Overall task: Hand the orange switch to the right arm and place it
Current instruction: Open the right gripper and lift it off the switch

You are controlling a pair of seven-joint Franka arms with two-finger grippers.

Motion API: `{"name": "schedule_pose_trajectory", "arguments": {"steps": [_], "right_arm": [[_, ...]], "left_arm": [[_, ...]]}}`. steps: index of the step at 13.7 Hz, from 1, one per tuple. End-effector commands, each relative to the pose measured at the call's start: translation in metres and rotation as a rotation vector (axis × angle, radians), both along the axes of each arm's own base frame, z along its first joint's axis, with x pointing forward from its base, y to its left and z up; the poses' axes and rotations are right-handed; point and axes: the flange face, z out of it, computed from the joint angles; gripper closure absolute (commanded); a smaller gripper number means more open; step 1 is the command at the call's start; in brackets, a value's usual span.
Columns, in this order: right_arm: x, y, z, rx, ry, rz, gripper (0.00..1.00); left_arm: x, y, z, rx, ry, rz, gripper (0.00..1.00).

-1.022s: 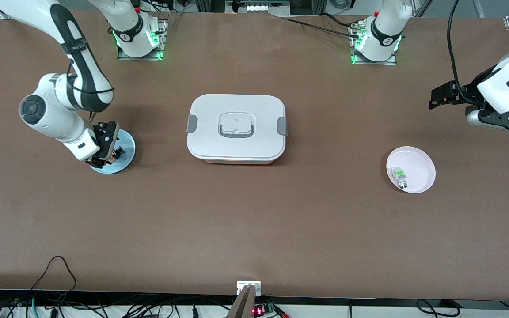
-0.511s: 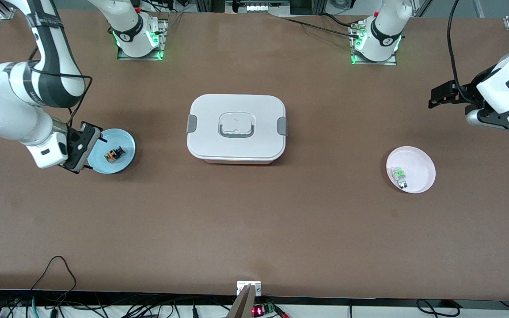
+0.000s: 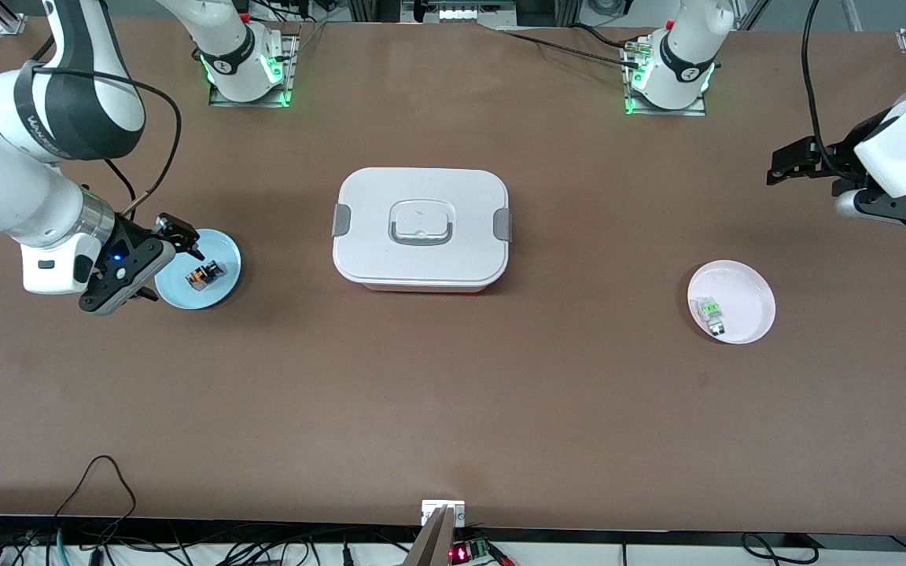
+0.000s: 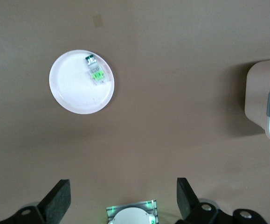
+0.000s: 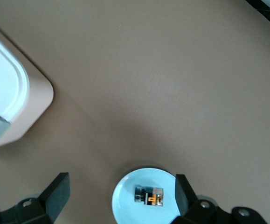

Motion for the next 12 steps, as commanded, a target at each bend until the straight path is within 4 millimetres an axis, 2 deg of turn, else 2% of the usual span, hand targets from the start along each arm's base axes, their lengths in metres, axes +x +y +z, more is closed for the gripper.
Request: {"name": "schedule_pose_trajectory", "arguments": {"steps": [1, 2, 3, 4, 6, 7, 8, 10, 12], "right_arm": [[-0.006, 0.034, 0.040, -0.050, 0.049, -0.243, 0.00], [-0.011, 0.045, 0.056, -0.115, 0.048, -0.367, 0.00], [-0.018, 0.049, 0.065, -0.169, 0.065, -0.485, 0.00], [-0.024, 0.050, 0.073, -0.196, 0.093, -0.582, 0.00], [-0.028, 0.035, 0.083, -0.231, 0.104, -0.643, 0.00], [-0.025, 0.008, 0.083, -0.250, 0.114, -0.679, 0.00], [-0.024, -0.016, 0.084, -0.250, 0.120, -0.714, 0.00], [-0.025, -0.062, 0.085, -0.259, 0.116, -0.797, 0.00], [-0.025, -0.093, 0.080, -0.277, 0.141, -0.845, 0.00]], "left_arm": [[0.001, 0.015, -0.023, -0.028, 0.094, 0.002, 0.00], [0.006, 0.012, -0.019, -0.017, 0.052, -0.001, 0.00], [0.002, 0.004, -0.006, -0.016, 0.017, -0.020, 0.00], [0.001, 0.003, -0.004, -0.004, 0.010, -0.025, 0.00], [0.016, -0.008, -0.026, 0.056, -0.004, -0.067, 0.00], [0.007, -0.017, -0.014, 0.072, -0.005, -0.072, 0.00], [-0.007, -0.023, 0.018, 0.123, -0.063, -0.100, 0.00], [-0.006, -0.031, 0.016, 0.145, -0.059, -0.093, 0.00], [-0.006, -0.023, 0.019, 0.139, -0.071, -0.068, 0.00]]}}
